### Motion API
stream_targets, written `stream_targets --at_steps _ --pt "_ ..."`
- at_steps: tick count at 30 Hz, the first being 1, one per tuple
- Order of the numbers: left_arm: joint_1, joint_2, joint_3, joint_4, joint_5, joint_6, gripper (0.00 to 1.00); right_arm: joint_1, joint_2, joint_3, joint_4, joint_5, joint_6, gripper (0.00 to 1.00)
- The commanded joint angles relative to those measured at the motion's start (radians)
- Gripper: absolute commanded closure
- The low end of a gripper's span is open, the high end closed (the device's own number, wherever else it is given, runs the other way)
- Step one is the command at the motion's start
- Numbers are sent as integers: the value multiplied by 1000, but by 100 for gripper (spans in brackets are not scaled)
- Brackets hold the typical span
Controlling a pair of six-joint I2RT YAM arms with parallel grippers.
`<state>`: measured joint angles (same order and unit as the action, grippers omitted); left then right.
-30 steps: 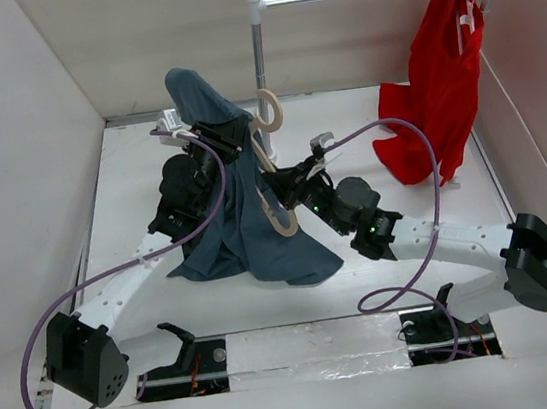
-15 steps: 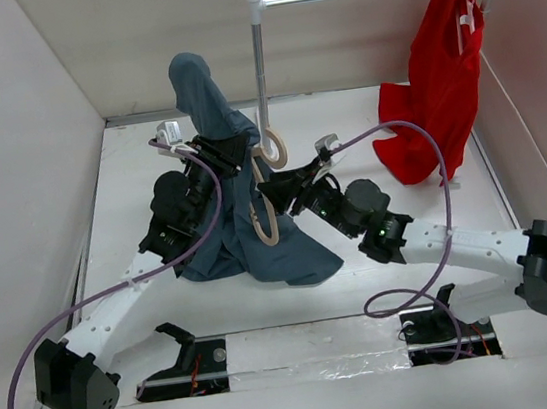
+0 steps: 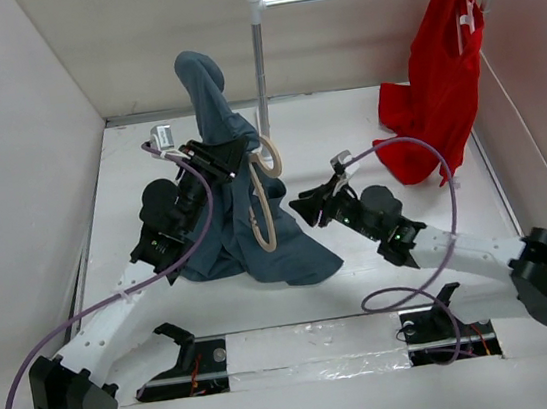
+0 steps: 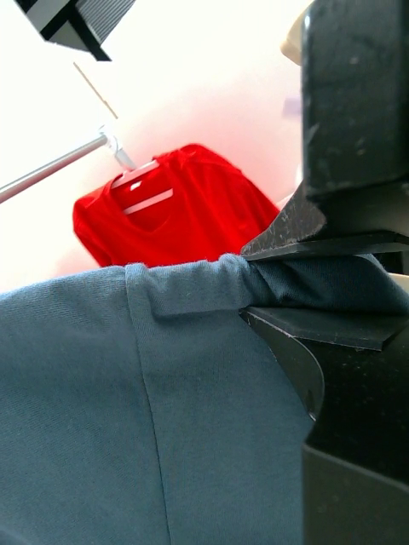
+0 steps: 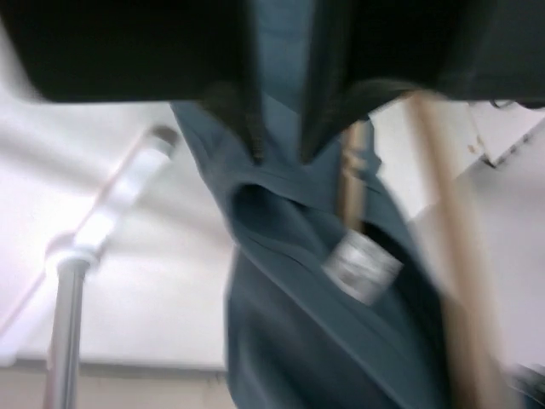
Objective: Place the t-shirt on the hanger
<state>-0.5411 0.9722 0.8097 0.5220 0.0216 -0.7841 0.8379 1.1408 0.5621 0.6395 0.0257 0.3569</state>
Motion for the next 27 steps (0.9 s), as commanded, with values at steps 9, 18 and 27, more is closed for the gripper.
stream_targets --at_steps 9,18,27 --pt "4 -76 14 29 55 -24 100 -82 310 191 15 -312 -214 36" --pt "4 -96 -18 52 28 -40 100 -45 388 183 144 -288 -161 61" --pt "4 -116 -56 211 -89 -107 100 76 367 -30 383 -207 20 100"
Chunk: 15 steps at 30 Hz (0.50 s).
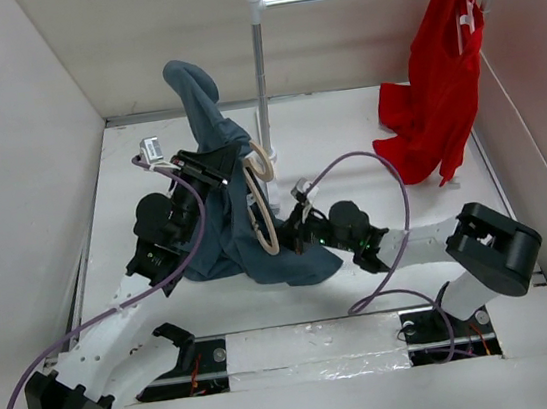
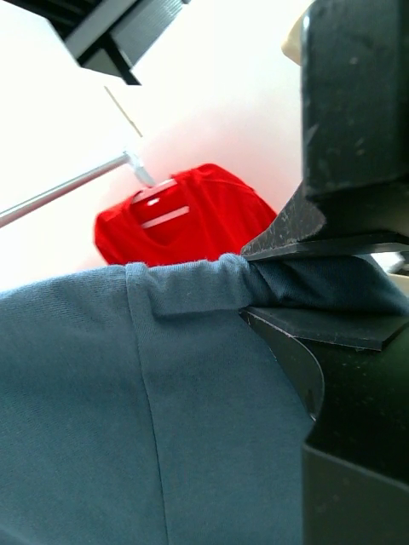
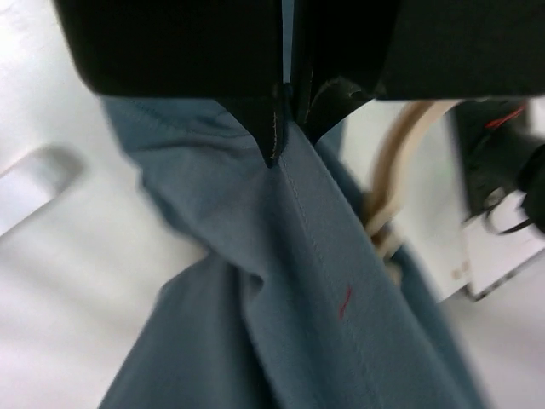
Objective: Place the t-shirt on the hanger
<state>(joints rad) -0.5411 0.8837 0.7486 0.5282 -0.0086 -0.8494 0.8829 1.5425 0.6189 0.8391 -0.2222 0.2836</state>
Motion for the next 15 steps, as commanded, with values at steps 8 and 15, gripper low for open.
stream_targets --at_steps 8,15 --pt "4 57 11 395 -201 -40 100 233 -139 -212 157 210 155 100" --pt "4 115 47 466 -277 41 100 370 -269 -245 -46 329 224 100"
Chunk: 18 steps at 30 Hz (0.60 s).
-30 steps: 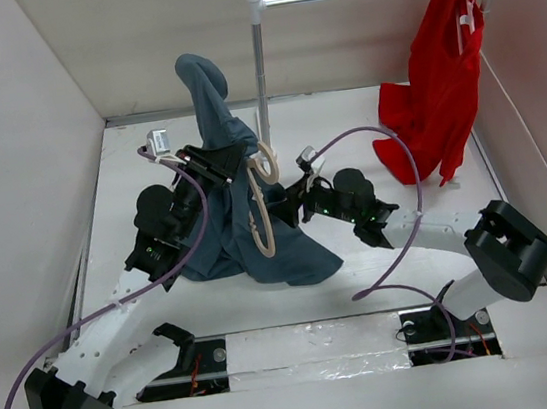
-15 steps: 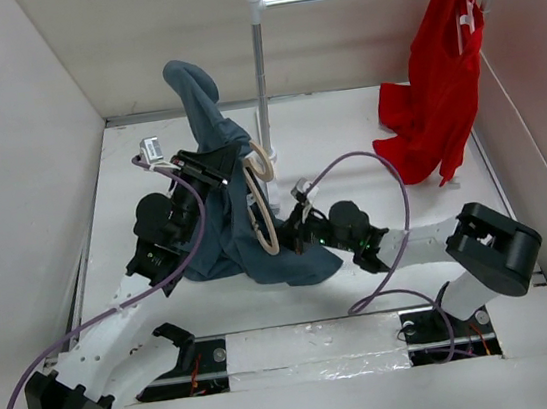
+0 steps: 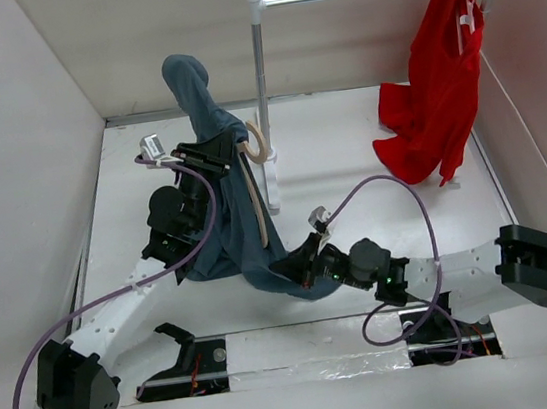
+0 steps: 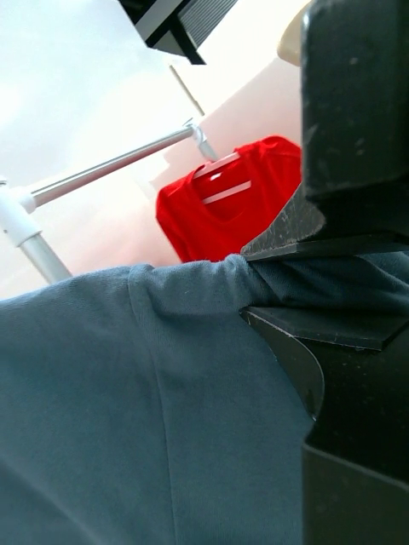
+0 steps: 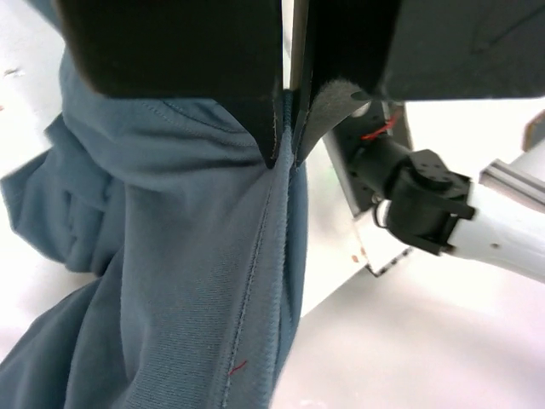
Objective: Place the t-shirt on the hanger
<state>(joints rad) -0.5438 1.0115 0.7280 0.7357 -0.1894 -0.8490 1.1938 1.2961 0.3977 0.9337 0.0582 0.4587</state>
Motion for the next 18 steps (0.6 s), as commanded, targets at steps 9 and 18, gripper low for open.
stream_targets --at_steps 9,18 --pt "7 15 -71 349 10 28 100 102 -193 113 -540 124 123 100" --pt "-4 -56 -308 387 100 -76 100 102 -195 487 -855 118 101 100"
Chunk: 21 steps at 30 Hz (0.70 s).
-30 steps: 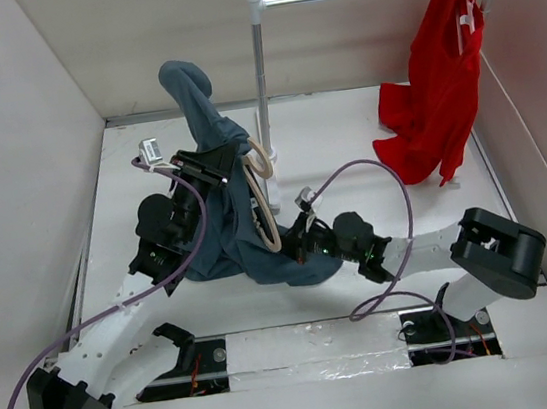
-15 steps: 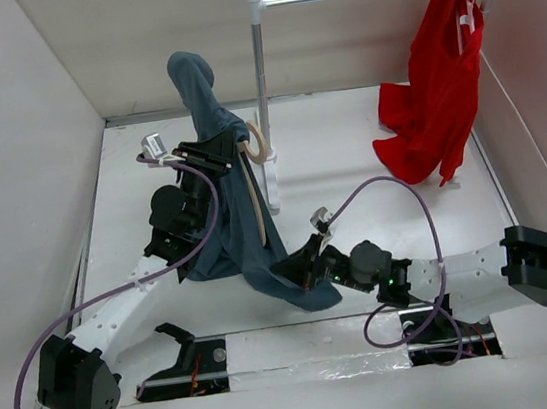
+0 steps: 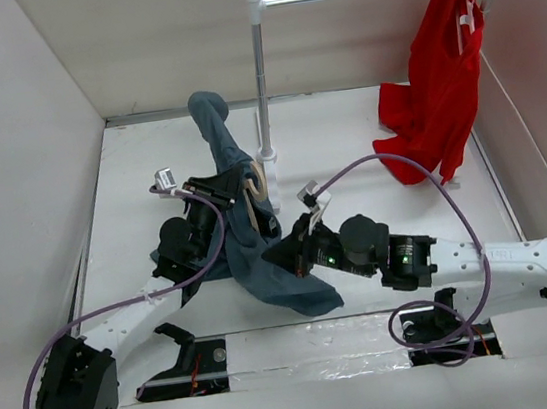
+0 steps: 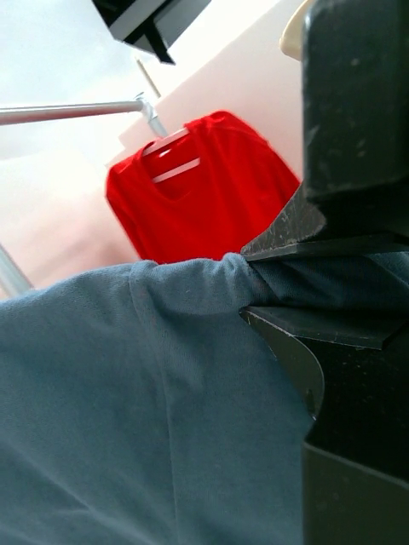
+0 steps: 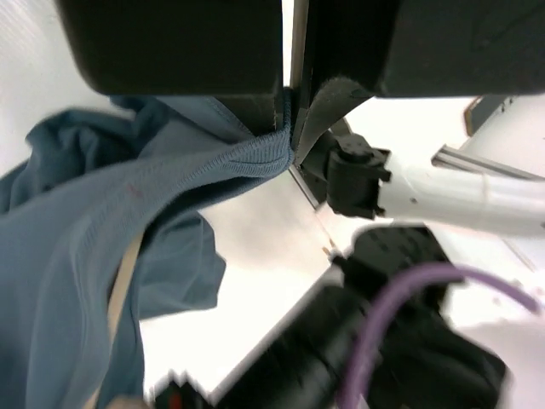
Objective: Place the t-shirt on the hanger
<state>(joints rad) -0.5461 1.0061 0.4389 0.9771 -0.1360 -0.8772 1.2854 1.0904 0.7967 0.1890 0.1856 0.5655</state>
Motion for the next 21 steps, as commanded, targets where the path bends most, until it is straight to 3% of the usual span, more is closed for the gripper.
stream_targets --at_steps 1,6,9,10,13,16,21 --pt "-2 -63 -26 144 59 -74 100 11 28 105 -112 -3 -7 100" --pt "-2 -127 -35 55 130 -117 100 11 253 232 -186 -2 -9 100" --pt "11 -188 -40 -35 199 -146 100 35 310 239 -223 21 7 89" --pt "11 -213 -46 -52 213 -157 100 44 309 227 -224 31 14 76" --pt "11 -262 -104 -72 236 -192 100 55 263 213 -223 60 27 57" --pt "11 -299 -149 -107 227 -197 100 65 201 225 -272 103 21 47" --pt "11 -319 -172 -160 204 -175 100 83 111 253 -361 165 8 45"
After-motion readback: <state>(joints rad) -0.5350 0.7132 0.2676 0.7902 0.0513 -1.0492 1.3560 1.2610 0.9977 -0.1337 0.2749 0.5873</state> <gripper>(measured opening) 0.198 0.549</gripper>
